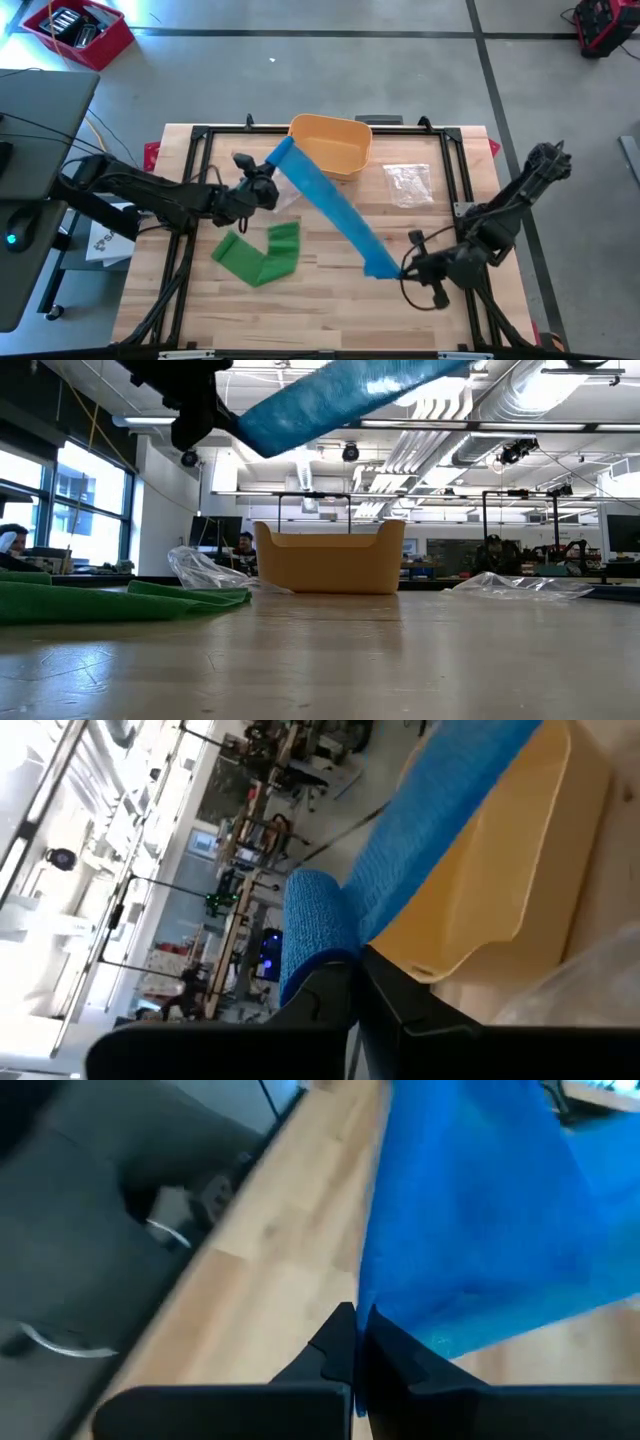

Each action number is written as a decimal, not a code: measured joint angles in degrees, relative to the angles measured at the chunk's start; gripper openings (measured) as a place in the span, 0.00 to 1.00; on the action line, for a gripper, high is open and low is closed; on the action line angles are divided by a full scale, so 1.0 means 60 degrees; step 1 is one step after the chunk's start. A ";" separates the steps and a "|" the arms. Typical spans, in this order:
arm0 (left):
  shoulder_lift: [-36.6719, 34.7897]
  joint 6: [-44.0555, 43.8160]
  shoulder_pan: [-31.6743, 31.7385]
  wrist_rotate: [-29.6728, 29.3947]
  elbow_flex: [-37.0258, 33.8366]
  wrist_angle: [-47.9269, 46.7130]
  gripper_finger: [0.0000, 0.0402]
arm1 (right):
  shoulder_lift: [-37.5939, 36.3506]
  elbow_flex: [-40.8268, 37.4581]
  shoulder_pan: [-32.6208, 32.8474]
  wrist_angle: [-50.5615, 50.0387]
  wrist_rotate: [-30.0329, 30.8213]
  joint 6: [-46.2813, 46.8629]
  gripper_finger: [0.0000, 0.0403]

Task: Roll bandage
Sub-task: Roll the blue bandage

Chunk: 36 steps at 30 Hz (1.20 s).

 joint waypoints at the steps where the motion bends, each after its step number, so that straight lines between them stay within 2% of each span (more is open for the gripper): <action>1: -0.0079 -0.0015 0.0104 0.0064 0.0000 -0.0287 0.00 | -0.0004 0.0000 0.0201 0.0287 0.0129 0.0036 0.00; 5: -0.0256 -0.0331 0.0427 0.0243 0.0000 -0.1128 0.00 | -0.0015 0.0174 0.1310 0.1109 0.1013 -0.0239 0.00; 9: -0.0237 -0.0652 0.0559 0.1134 0.0000 -0.1194 0.00 | -0.0022 0.0676 0.2367 0.1187 0.2869 -0.1023 0.00; 15: -0.0134 -0.1722 0.0559 0.3607 0.0004 -0.1154 0.00 | -0.0022 0.1819 0.3039 0.0676 0.5561 -0.2723 0.00; 20: 0.0286 -0.3120 0.0556 0.6279 0.0007 -0.1136 0.00 | -0.0025 0.3095 0.2901 0.0138 0.6542 -0.4133 0.00; 25: 0.1300 -0.3819 0.0468 0.7502 0.0011 -0.1019 0.00 | -0.0025 0.4503 0.2676 0.0119 0.7662 -0.5499 0.00; 28: 0.2059 -0.3993 0.0486 0.7954 0.0015 -0.0585 0.00 | -0.0036 0.5250 0.2606 0.0115 0.7790 -0.5922 0.00; 31: 0.2855 -0.4062 0.0484 0.8803 0.0015 0.0556 0.01 | -0.0040 0.5663 0.2481 -0.0007 0.7772 -0.5918 0.00; 34: 0.3716 -0.4068 0.0474 0.9735 0.0015 0.1970 0.01 | -0.0041 0.5727 0.2175 -0.0712 0.7177 -0.5127 0.00; 36: 0.4248 -0.4069 0.0483 1.0075 0.0015 0.2915 0.01 | -0.0011 0.5727 0.1865 -0.1557 0.6479 -0.4037 0.00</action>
